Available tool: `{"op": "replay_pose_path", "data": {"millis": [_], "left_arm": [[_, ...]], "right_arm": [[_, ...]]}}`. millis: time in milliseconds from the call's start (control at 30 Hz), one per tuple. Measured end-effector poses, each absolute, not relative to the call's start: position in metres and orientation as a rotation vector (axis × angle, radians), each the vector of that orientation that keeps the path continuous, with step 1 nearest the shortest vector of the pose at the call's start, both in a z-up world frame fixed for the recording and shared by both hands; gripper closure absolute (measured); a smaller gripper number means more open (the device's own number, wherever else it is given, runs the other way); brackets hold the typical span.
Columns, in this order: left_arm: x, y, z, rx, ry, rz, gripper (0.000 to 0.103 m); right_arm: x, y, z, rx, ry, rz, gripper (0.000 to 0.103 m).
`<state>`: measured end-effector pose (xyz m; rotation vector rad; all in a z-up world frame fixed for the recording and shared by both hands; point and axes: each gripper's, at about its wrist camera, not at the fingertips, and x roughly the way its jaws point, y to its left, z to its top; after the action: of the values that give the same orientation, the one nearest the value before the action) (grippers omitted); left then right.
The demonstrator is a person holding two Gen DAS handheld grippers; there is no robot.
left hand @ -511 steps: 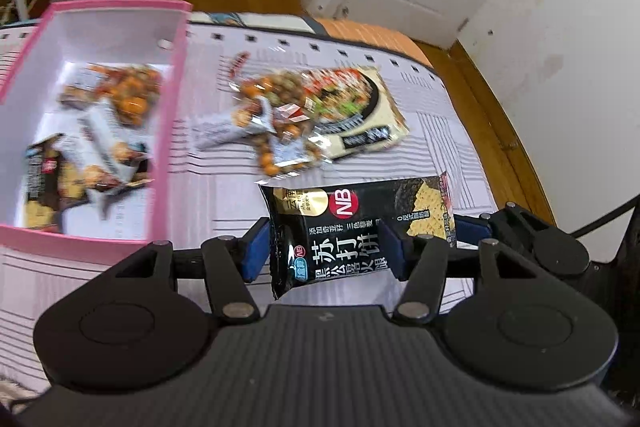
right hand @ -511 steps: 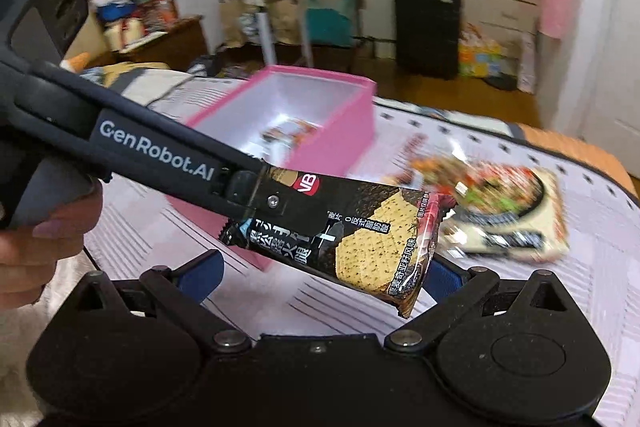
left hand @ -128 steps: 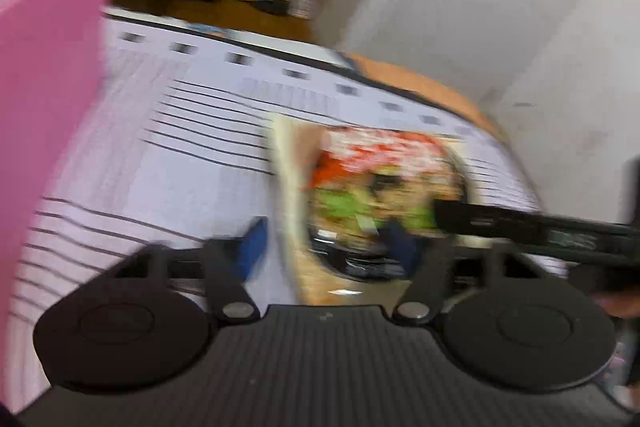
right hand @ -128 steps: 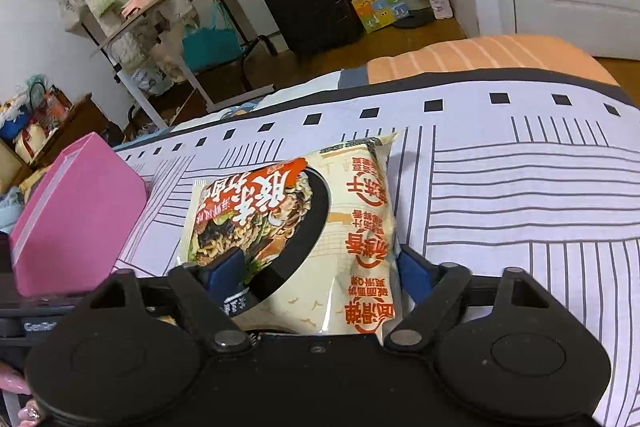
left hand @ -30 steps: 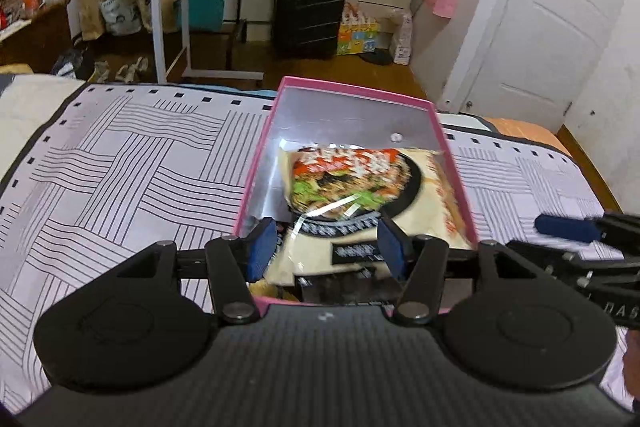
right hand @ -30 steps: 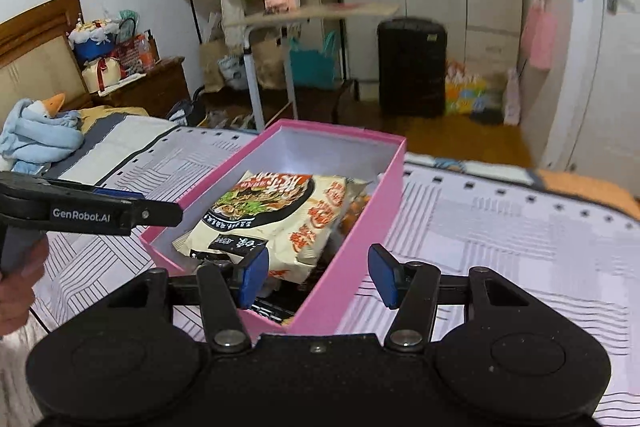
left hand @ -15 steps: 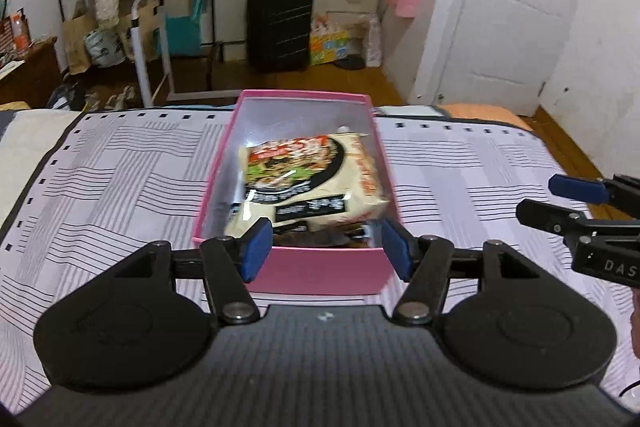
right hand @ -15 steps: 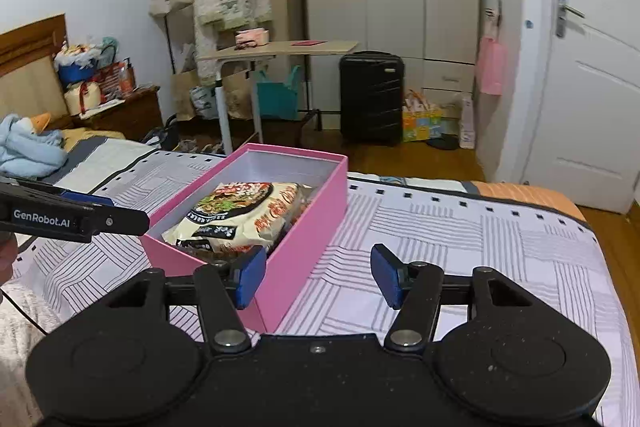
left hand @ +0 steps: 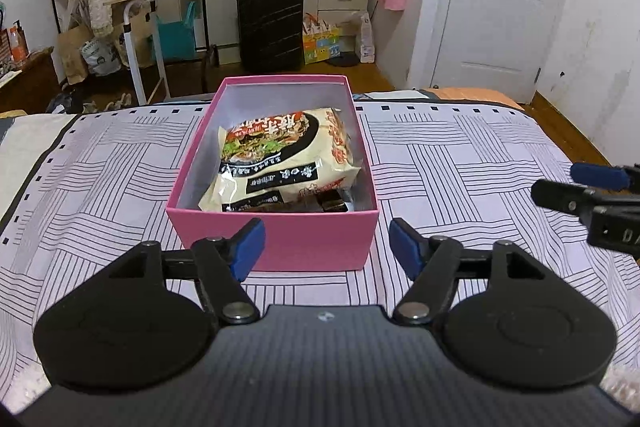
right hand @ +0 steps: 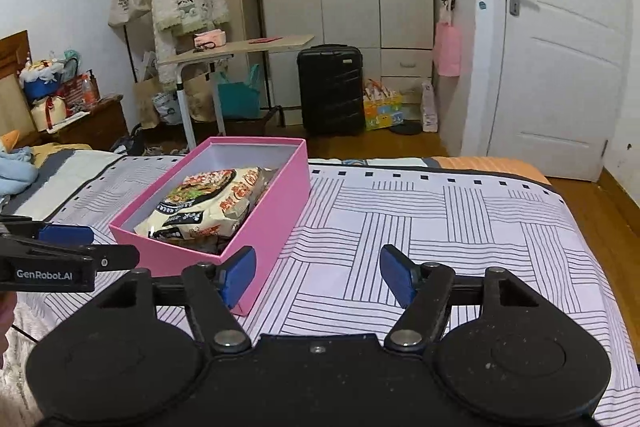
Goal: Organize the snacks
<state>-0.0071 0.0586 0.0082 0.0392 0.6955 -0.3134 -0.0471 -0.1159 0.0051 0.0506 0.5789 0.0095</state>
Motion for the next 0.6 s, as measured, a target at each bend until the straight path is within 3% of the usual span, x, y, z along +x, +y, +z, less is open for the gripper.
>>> {"op": "replay_pose_path", "data": {"millis": [600], "left_arm": [[-0.010, 0.058, 0.002, 0.060, 0.685, -0.270, 0.022]], "right_arm": [[-0.061, -0.119, 0.002, 0.023, 0.617, -0.168, 0.002]]}}
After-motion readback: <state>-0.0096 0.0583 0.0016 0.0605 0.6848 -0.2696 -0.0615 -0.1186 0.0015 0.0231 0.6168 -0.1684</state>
